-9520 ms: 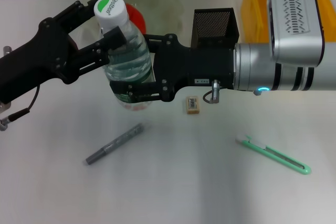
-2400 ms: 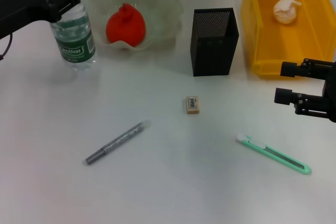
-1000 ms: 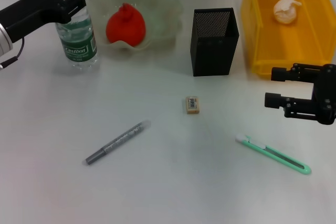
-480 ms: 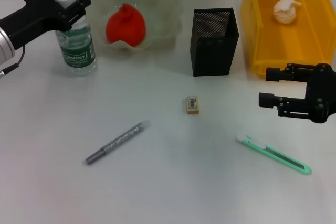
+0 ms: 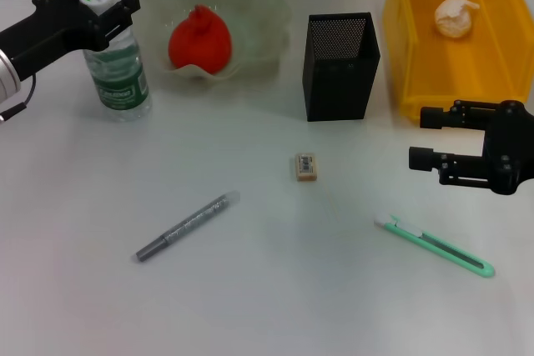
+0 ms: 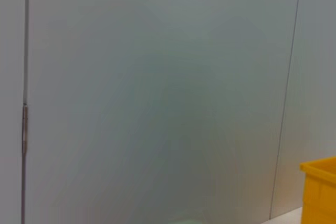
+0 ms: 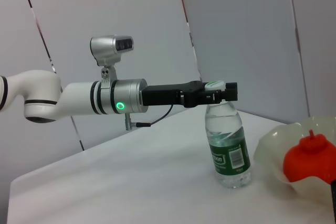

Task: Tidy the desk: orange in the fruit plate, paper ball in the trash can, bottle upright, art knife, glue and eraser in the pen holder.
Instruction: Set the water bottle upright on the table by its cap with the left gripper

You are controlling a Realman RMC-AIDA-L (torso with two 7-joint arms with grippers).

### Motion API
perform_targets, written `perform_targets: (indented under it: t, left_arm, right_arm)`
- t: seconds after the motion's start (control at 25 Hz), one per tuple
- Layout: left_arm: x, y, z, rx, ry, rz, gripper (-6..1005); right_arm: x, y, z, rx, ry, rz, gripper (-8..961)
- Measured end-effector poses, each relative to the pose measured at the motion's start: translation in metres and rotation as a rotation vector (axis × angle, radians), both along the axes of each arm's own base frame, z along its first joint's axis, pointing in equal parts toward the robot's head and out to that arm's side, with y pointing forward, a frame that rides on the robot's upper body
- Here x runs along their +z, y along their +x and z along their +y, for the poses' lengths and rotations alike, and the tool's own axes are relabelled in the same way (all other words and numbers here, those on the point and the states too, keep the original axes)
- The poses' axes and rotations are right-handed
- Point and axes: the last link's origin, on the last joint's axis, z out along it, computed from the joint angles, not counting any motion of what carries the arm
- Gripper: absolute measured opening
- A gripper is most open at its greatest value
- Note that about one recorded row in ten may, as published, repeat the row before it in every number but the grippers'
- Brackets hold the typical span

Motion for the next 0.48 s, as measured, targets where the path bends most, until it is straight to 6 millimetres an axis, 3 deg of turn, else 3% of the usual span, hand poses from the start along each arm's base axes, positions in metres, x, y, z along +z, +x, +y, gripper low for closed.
perform_targets:
  t: [0.2,0.48]
  left_arm:
    - [0.001,-0.0001,0.0019,0.013,0.006,-0.01,563]
    - [0.0073,-0.0043,-0.0008,0.014,0.025,-0.006,785]
  right_arm:
    - [-0.0003,-0.0002,0.0013,-0.002,0.003,-0.003,674]
    - [-0.0009,-0.0011,0.0028,-0.002,0.003,0.001,674]
